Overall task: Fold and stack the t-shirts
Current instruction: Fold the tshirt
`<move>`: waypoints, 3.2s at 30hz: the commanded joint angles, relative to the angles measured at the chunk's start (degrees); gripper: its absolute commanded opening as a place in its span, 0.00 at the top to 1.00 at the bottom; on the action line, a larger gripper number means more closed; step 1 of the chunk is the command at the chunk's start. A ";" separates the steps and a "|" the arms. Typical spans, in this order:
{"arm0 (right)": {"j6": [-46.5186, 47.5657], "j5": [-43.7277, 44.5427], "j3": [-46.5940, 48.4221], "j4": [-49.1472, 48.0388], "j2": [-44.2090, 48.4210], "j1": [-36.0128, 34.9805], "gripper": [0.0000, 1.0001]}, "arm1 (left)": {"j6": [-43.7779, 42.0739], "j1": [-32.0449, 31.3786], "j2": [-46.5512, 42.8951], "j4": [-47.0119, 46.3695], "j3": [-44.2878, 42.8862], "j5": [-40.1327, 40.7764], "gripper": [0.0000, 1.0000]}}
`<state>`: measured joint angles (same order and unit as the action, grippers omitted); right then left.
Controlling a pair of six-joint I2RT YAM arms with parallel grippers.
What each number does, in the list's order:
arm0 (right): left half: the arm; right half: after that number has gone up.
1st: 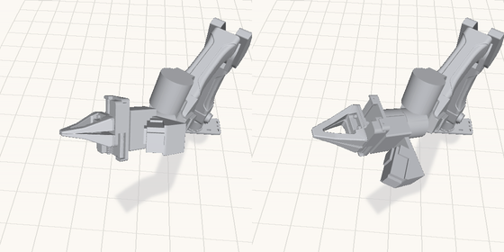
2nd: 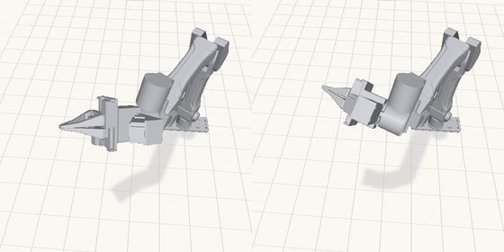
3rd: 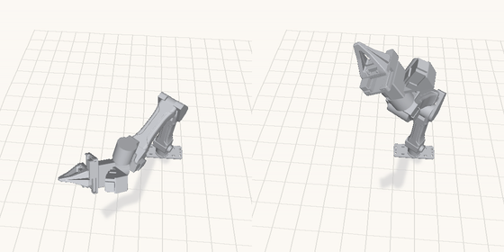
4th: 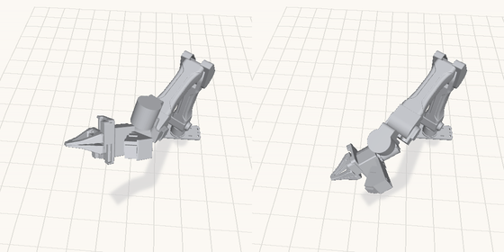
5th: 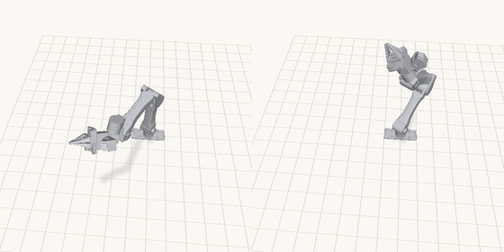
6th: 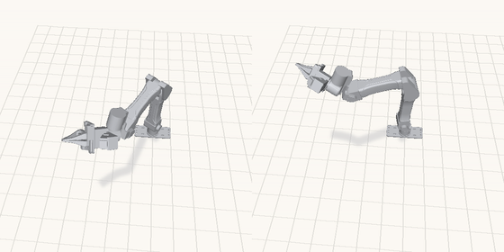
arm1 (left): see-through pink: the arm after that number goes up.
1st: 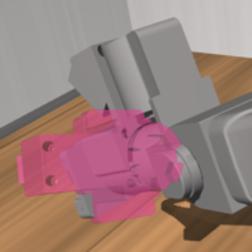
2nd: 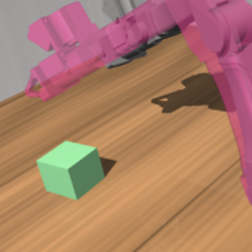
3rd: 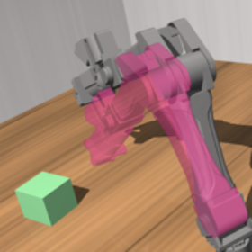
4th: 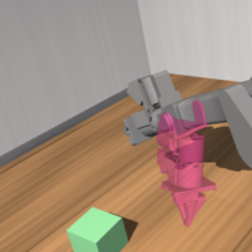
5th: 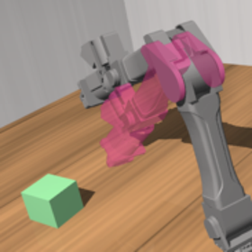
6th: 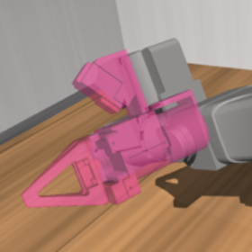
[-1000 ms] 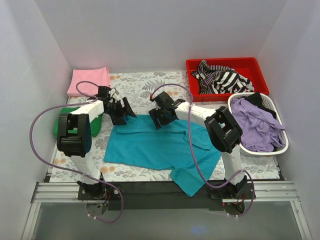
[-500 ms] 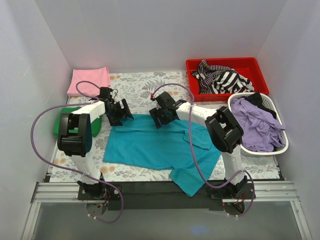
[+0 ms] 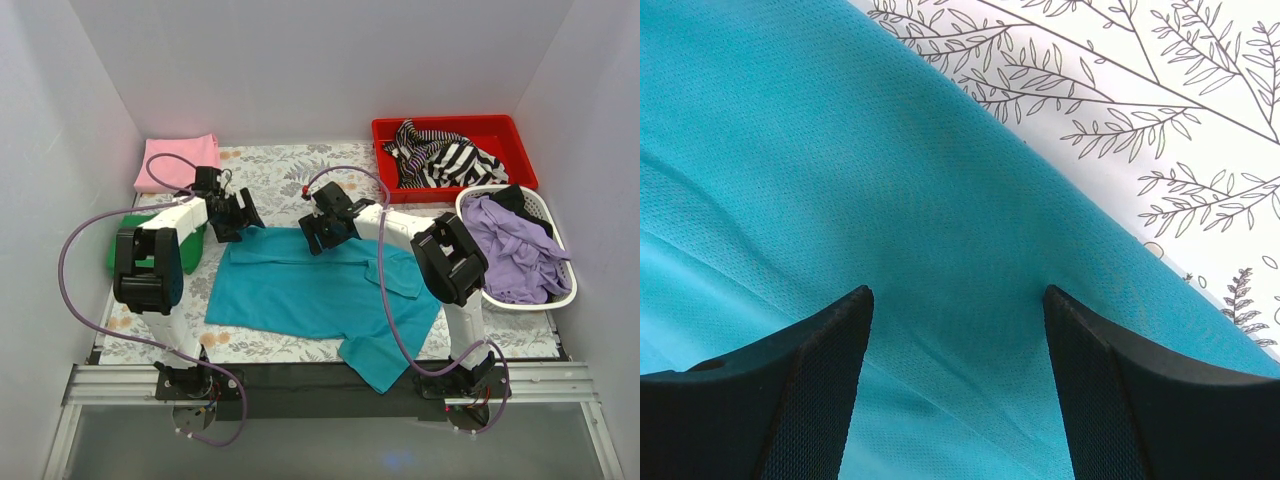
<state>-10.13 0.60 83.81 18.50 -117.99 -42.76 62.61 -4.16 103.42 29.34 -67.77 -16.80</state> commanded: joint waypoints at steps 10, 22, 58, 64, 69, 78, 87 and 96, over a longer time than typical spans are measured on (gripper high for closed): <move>-0.68 -2.71 -1.46 2.15 -2.15 0.22 0.25 | 2.08 0.30 2.66 -7.02 -5.80 -12.38 0.22; -0.86 -2.89 -1.98 1.98 -2.24 0.22 0.25 | 0.68 0.12 5.92 -4.39 -5.35 -5.81 0.21; -0.33 -0.87 -2.78 1.54 -0.41 0.31 0.25 | -3.90 2.49 -1.45 3.09 -11.68 17.52 0.11; 2.22 6.06 -1.02 2.94 8.72 0.40 0.22 | -2.93 2.14 -6.29 0.81 -11.95 -1.35 0.11; 2.05 14.14 -2.67 8.21 13.75 1.28 0.20 | -3.98 0.22 -6.47 -1.04 -9.40 -9.47 0.11; -4.89 16.63 -14.63 10.77 20.87 6.81 0.18 | -4.34 -3.31 0.99 -0.17 -7.73 -15.20 0.11; -5.34 13.03 -21.49 7.96 21.58 13.84 0.18 | -4.34 -3.39 4.86 0.89 -5.97 -10.38 0.11; -3.23 4.76 -15.09 7.34 8.86 14.73 0.19 | -4.95 -2.69 9.69 8.27 -10.36 8.62 0.07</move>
<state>-14.46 9.08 65.28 27.14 -103.15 -27.86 58.85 -7.64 111.22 33.76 -76.58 -18.02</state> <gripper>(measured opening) 0.813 0.925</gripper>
